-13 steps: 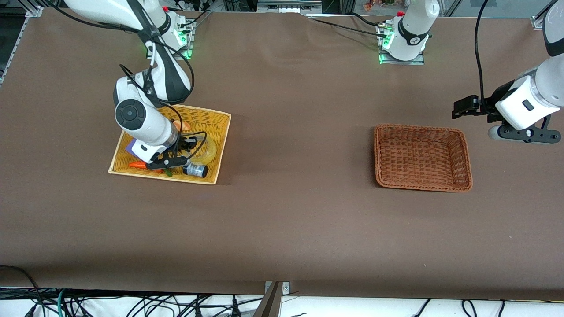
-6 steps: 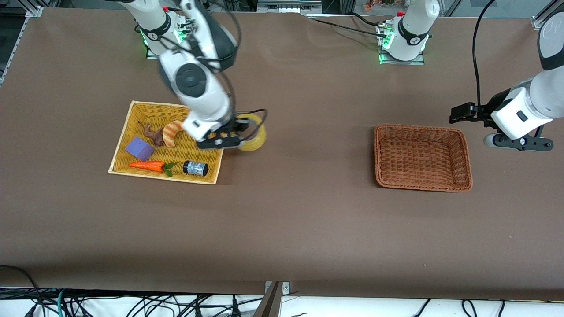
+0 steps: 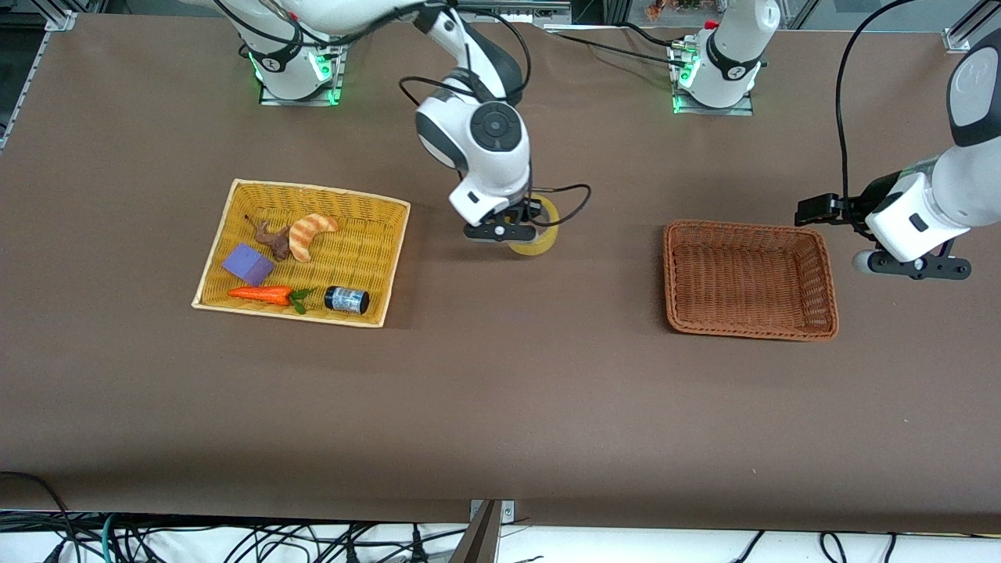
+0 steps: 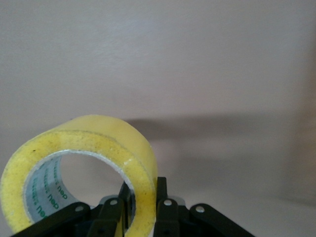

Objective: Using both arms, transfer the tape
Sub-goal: 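Carry the tape roll with the right gripper toward the brown basket, then set the tape roll on the table while the left gripper reaches toward it, then grasp the tape roll with the left gripper while the right gripper withdraws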

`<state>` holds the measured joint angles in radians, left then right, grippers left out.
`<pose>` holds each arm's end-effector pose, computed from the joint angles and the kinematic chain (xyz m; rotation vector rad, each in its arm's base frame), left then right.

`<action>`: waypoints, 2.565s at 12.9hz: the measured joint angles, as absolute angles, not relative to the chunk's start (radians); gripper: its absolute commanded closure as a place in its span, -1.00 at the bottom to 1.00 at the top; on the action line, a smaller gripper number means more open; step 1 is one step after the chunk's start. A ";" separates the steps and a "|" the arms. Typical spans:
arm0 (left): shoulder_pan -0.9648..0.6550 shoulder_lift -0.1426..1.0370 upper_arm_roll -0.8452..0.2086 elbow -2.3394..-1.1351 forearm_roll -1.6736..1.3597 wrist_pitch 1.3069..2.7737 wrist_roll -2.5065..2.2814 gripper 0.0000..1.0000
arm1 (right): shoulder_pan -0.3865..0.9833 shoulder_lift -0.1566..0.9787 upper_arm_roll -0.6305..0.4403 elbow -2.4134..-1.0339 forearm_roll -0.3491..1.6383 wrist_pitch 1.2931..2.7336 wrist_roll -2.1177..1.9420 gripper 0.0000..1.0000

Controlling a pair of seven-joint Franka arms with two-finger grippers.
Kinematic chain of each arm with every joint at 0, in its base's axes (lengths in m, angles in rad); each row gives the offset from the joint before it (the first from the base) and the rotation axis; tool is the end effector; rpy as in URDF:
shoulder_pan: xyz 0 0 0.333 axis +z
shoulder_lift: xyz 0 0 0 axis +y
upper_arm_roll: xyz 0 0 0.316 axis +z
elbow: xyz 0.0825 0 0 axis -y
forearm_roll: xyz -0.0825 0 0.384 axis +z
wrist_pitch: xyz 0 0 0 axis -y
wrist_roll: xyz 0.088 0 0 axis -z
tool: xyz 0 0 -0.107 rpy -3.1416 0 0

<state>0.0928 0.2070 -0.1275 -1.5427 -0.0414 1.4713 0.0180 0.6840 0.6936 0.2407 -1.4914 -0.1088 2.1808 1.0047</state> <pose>0.5929 -0.0191 0.5122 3.0457 -0.0792 -0.4252 0.4570 0.5505 0.2725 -3.0893 0.1131 0.0655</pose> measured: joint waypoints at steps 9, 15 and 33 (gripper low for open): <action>0.083 0.342 -0.132 -1.550 -0.041 1.615 0.018 -1.00 | 0.722 0.839 0.231 -1.432 -0.181 2.329 1.102 -0.98; -0.001 0.450 -0.157 -1.581 -0.041 1.794 -0.045 -1.00 | 0.624 0.736 0.219 -1.341 -0.181 2.088 0.985 -1.00; -0.040 0.493 -0.551 -2.107 0.149 2.505 -0.718 -1.00 | 0.295 0.010 -0.128 -1.656 -0.011 1.582 -0.072 -1.00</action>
<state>-0.0396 0.4929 -0.5509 -2.1070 0.1487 2.5051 -0.7182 0.2954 0.0101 -0.1284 -1.6565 -0.0109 1.5816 -0.0720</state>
